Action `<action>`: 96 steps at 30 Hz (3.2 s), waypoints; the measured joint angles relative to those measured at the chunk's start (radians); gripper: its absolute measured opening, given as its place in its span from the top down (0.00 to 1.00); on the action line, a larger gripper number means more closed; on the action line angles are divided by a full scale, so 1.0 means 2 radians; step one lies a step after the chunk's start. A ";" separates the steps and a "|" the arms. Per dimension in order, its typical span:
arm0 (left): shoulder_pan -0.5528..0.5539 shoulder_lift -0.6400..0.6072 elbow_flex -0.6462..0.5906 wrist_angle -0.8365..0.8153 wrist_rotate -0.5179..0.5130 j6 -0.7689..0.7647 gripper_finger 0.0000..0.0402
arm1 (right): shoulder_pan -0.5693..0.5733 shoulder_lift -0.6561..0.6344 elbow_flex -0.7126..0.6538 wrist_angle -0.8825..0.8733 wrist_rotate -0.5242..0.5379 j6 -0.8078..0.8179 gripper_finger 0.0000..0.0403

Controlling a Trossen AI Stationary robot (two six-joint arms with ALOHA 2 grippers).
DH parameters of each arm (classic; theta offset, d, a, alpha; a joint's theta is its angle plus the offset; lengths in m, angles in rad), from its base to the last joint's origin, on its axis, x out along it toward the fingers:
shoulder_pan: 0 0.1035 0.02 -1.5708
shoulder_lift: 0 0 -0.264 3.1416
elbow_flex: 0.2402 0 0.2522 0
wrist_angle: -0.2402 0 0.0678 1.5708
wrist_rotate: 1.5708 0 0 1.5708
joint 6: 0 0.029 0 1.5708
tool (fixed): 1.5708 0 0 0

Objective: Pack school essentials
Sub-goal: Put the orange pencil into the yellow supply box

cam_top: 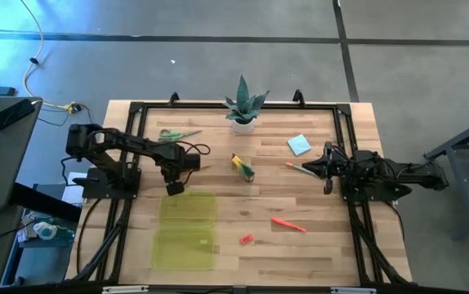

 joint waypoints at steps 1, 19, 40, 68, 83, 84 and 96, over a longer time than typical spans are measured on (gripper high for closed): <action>-0.001 -0.004 0.001 0.005 -0.005 -0.001 0.96 | 0.000 0.000 0.000 0.000 0.000 0.000 1.00; -0.042 -0.093 0.002 -0.057 0.025 -0.089 0.96 | 0.000 0.000 0.000 0.000 0.000 0.000 1.00; -0.274 -0.151 0.095 -0.067 0.072 -0.316 0.96 | 0.000 0.000 0.000 0.000 0.000 0.000 1.00; -0.506 -0.067 0.096 0.156 0.070 -0.515 0.96 | 0.000 0.000 0.000 0.000 0.000 0.000 1.00; -0.514 -0.018 0.095 0.171 0.087 -0.530 0.96 | 0.000 0.000 0.000 0.000 0.000 0.000 1.00; -0.516 -0.015 0.095 0.170 0.087 -0.534 0.96 | 0.000 0.000 0.000 0.000 0.000 0.000 1.00; -0.532 -0.002 0.095 0.168 0.087 -0.559 0.96 | 0.000 0.000 0.000 0.000 0.000 0.000 1.00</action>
